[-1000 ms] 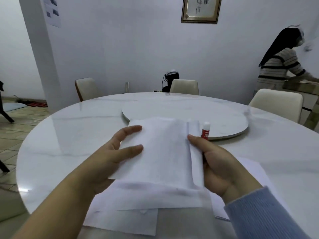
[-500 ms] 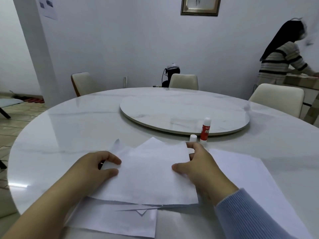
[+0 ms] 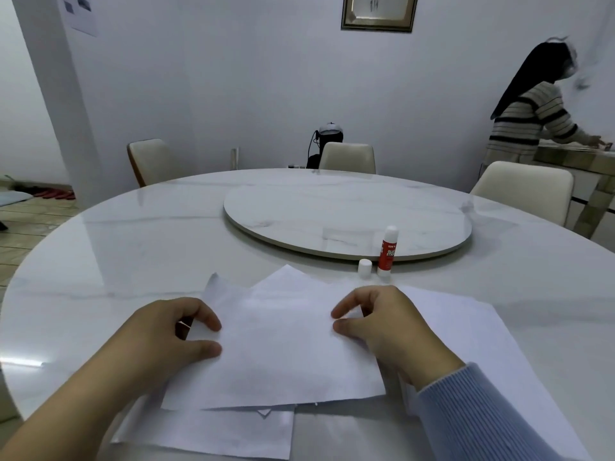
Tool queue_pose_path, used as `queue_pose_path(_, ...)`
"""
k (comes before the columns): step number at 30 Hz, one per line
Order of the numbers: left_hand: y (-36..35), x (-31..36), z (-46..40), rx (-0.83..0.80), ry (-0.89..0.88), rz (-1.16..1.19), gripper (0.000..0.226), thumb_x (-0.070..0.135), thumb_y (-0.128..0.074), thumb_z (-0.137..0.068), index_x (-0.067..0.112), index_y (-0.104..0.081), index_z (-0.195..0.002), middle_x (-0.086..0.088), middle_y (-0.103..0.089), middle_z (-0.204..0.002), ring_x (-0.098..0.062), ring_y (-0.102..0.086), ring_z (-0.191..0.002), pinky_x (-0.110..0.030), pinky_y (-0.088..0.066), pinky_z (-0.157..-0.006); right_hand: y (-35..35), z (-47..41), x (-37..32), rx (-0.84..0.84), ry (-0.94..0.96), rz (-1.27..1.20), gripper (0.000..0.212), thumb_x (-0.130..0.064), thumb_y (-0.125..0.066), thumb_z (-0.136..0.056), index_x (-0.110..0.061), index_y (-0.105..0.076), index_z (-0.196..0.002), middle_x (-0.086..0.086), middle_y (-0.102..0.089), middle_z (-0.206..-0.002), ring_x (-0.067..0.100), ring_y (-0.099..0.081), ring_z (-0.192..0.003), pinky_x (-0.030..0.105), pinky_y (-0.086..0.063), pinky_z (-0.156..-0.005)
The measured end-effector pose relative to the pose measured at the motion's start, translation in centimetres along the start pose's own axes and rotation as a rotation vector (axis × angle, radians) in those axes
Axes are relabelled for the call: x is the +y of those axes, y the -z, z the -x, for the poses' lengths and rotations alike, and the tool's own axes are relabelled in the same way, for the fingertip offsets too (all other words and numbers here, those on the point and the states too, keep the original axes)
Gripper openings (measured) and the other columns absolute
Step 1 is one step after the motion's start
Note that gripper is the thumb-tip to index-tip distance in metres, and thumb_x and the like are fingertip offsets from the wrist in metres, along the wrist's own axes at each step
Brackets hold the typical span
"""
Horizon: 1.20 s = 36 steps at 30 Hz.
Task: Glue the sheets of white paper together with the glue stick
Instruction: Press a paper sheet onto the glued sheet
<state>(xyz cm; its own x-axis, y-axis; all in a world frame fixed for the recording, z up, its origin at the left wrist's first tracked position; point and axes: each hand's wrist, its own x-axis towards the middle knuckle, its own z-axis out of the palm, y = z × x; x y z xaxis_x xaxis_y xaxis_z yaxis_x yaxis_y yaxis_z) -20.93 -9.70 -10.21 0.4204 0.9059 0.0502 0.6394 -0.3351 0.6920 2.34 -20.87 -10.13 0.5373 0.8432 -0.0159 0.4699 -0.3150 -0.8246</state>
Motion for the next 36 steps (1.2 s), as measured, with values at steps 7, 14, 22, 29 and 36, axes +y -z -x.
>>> queue_pose_path(7, -0.2, -0.07, 0.28, -0.004, -0.02, -0.025, 0.016, 0.022, -0.08, -0.067, 0.032, -0.069, -0.073, -0.01, -0.061, -0.074, -0.022, -0.059, -0.067, -0.026, -0.04, -0.055, -0.08, -0.12, 0.29, -0.01, -0.012, 0.046, 0.011, -0.016, -0.075, -0.078, -0.024, -0.076, -0.084, -0.015, -0.058, -0.077, 0.0, -0.053, -0.072, 0.015, -0.041, -0.065)
queue_pose_path(14, -0.23, -0.09, 0.18, -0.006, -0.036, -0.052, 0.016, 0.023, -0.08, -0.067, 0.032, -0.068, -0.074, -0.004, -0.056, -0.07, -0.018, -0.055, -0.063, -0.023, -0.037, -0.053, -0.14, -0.22, 0.43, 0.002, 0.008, 0.07, 0.01, -0.016, -0.073, -0.08, -0.026, -0.073, -0.084, -0.015, -0.052, -0.074, 0.0, -0.047, -0.067, 0.012, -0.034, -0.056)
queue_pose_path(22, -0.32, -0.54, -0.15, -0.016, -0.04, -0.067, 0.017, 0.024, -0.081, -0.066, 0.033, -0.068, -0.073, -0.009, -0.061, -0.074, -0.02, -0.057, -0.063, -0.024, -0.042, -0.05, -0.44, -0.4, 0.56, -0.005, 0.013, 0.115, 0.011, -0.017, -0.07, -0.083, -0.028, -0.07, -0.084, -0.015, -0.055, -0.082, 0.0, -0.049, -0.073, 0.012, -0.035, -0.057)
queue_pose_path(29, -0.4, -0.52, -0.06, -0.011, -0.059, -0.108, 0.018, 0.026, -0.081, -0.066, 0.034, -0.067, -0.073, -0.004, -0.059, -0.067, -0.017, -0.055, -0.06, -0.021, -0.038, -0.051, -0.67, -0.48, 0.7, 0.011, 0.028, 0.159, 0.012, -0.017, -0.068, -0.084, -0.028, -0.07, -0.087, -0.006, -0.061, -0.096, 0.002, -0.05, -0.079, 0.01, -0.034, -0.059)
queue_pose_path(36, -0.43, -0.35, -0.05, -0.016, -0.068, -0.096, 0.017, 0.025, -0.081, -0.067, 0.033, -0.068, -0.074, 0.001, -0.054, -0.062, -0.015, -0.052, -0.058, -0.021, -0.035, -0.051, -0.77, -0.53, 0.75, 0.02, 0.035, 0.177, 0.011, -0.017, -0.066, -0.086, -0.026, -0.071, -0.09, -0.014, -0.052, -0.083, 0.0, -0.047, -0.072, 0.01, -0.033, -0.056)
